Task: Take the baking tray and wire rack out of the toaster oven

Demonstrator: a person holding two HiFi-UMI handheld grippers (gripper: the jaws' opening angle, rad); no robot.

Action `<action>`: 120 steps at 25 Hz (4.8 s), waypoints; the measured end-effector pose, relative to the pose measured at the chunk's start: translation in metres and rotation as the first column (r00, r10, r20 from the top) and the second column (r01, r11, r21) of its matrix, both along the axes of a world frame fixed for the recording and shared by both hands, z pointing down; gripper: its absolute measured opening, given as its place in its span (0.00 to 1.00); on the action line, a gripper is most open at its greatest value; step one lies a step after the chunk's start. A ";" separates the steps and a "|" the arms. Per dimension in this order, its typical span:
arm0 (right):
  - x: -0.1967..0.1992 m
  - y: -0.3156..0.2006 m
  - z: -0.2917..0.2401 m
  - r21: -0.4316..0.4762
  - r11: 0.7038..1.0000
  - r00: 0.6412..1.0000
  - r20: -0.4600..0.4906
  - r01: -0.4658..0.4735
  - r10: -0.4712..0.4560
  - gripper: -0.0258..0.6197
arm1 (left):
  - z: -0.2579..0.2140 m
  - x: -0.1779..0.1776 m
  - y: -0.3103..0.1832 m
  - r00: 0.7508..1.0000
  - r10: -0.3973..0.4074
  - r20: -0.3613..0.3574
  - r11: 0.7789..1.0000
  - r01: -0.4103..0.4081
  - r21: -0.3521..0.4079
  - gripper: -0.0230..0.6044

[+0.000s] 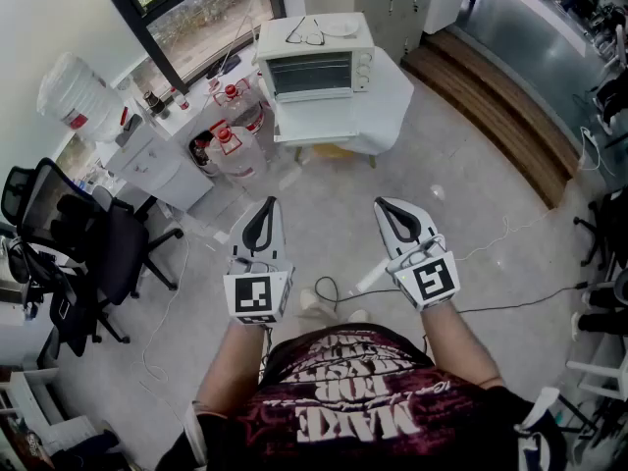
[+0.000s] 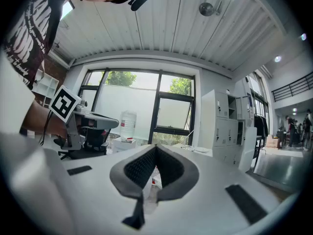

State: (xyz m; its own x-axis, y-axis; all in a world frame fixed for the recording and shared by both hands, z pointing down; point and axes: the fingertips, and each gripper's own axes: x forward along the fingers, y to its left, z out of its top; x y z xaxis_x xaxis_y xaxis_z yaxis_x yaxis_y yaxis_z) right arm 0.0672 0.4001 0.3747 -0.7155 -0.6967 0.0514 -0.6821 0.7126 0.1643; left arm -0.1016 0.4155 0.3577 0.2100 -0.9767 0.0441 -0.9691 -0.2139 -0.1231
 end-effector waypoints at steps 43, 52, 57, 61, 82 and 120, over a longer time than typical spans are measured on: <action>-0.076 -0.030 0.022 -0.090 0.991 0.994 0.023 -0.103 0.106 0.04 | 0.038 -0.101 -0.052 0.996 0.085 -0.023 0.995 -0.087 -0.057 0.05; -0.082 -0.054 0.033 -0.112 0.992 0.998 0.025 -0.063 0.066 0.04 | 0.051 -0.096 -0.076 0.996 0.079 -0.049 0.993 -0.083 -0.089 0.05; -0.074 -0.086 0.034 -0.124 0.989 0.996 0.033 -0.075 0.080 0.04 | 0.052 -0.084 -0.105 0.992 0.108 -0.068 0.989 -0.114 -0.099 0.05; -0.068 -0.108 0.036 -0.133 0.989 0.997 0.017 -0.069 0.072 0.04 | 0.055 -0.079 -0.126 0.993 0.094 -0.071 0.989 -0.101 -0.106 0.05; -0.060 -0.208 0.035 -0.124 0.992 1.000 0.023 0.007 -0.004 0.04 | 0.052 -0.074 -0.213 0.999 0.008 -0.046 0.994 -0.013 -0.109 0.05; -0.050 -0.271 0.048 -0.170 0.985 0.998 0.061 0.041 -0.031 0.04 | 0.051 -0.051 -0.267 0.999 0.000 -0.054 0.993 -0.007 -0.115 0.05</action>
State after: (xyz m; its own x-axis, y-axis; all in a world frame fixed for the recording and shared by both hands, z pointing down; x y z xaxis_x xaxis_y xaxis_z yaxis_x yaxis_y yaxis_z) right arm 0.0174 0.1287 0.4225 -0.7450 -0.6552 0.1253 -0.6606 0.7508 -0.0017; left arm -0.1527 0.1485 0.4090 0.2185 -0.9651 0.1443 -0.9728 -0.2270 -0.0452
